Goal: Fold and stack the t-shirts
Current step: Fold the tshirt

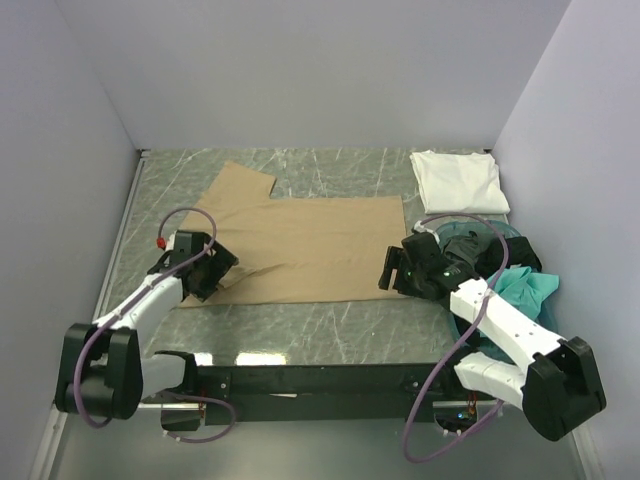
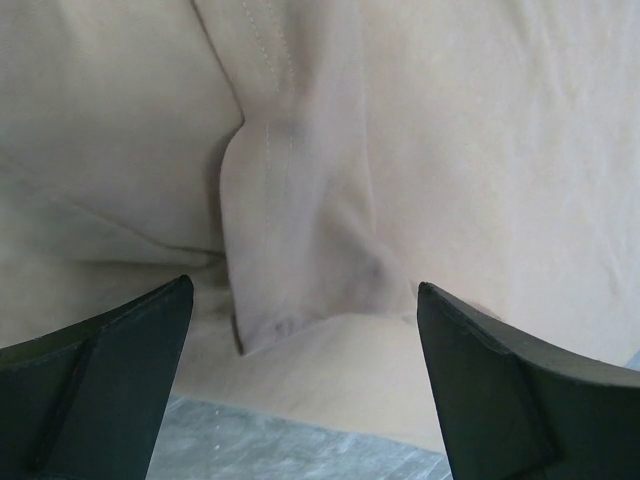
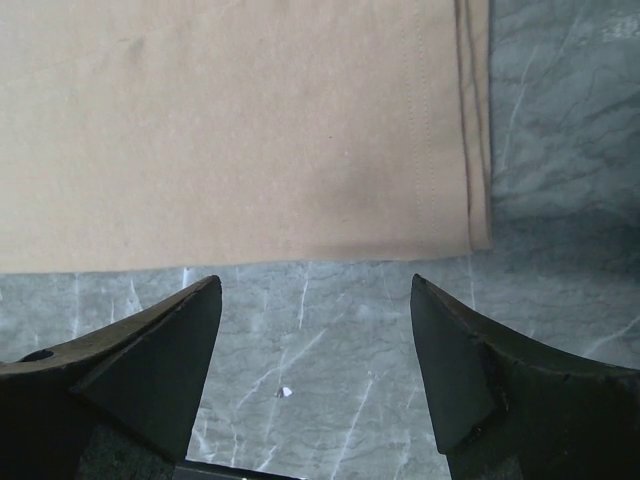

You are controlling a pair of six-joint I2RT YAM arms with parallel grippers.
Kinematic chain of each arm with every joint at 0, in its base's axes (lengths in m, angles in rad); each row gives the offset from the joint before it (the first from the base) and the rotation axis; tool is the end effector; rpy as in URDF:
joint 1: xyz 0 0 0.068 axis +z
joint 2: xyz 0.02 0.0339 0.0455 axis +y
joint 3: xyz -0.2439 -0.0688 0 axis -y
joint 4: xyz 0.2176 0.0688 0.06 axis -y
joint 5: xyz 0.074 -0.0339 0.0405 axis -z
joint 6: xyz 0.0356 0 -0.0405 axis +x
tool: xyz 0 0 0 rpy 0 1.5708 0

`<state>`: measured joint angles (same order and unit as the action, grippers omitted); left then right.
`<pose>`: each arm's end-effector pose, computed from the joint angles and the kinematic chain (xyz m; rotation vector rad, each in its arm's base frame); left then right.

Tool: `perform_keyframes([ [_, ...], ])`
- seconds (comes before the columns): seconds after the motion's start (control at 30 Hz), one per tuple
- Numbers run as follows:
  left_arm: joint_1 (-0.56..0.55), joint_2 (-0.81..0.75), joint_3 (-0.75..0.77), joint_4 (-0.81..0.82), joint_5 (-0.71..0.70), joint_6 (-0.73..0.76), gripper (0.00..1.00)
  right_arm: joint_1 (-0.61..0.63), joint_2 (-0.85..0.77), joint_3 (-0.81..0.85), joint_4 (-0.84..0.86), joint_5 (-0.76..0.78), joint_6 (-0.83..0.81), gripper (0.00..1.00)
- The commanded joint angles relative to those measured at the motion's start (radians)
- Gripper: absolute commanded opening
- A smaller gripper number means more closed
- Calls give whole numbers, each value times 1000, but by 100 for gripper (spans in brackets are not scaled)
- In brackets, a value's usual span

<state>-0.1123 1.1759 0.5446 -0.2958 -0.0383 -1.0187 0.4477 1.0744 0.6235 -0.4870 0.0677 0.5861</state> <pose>0.2019 -0.0214 0.1710 -1.1299 2.2830 -0.4139 0.1729 0.0803 0.1988 0.2036 2.5306 0.3361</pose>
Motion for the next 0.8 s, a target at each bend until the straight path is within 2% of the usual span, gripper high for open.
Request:
perform_keyframes([
  [0.0,-4,40,64,78,-15,-12,99,3,-34,54,-25,47,7,83],
  [0.33,-6,220,224,69,-64,16,99,5,-36,79,-41,102,6,83],
  [0.5,-6,339,340,84,-64,75,99,-7,-22,100,-38,127,-12,82],
  [0.63,-13,451,477,28,-89,111,99,-29,-19,116,-42,142,-29,82],
  [0.77,-26,499,555,-11,-118,163,99,-46,-28,124,-45,141,-38,82],
])
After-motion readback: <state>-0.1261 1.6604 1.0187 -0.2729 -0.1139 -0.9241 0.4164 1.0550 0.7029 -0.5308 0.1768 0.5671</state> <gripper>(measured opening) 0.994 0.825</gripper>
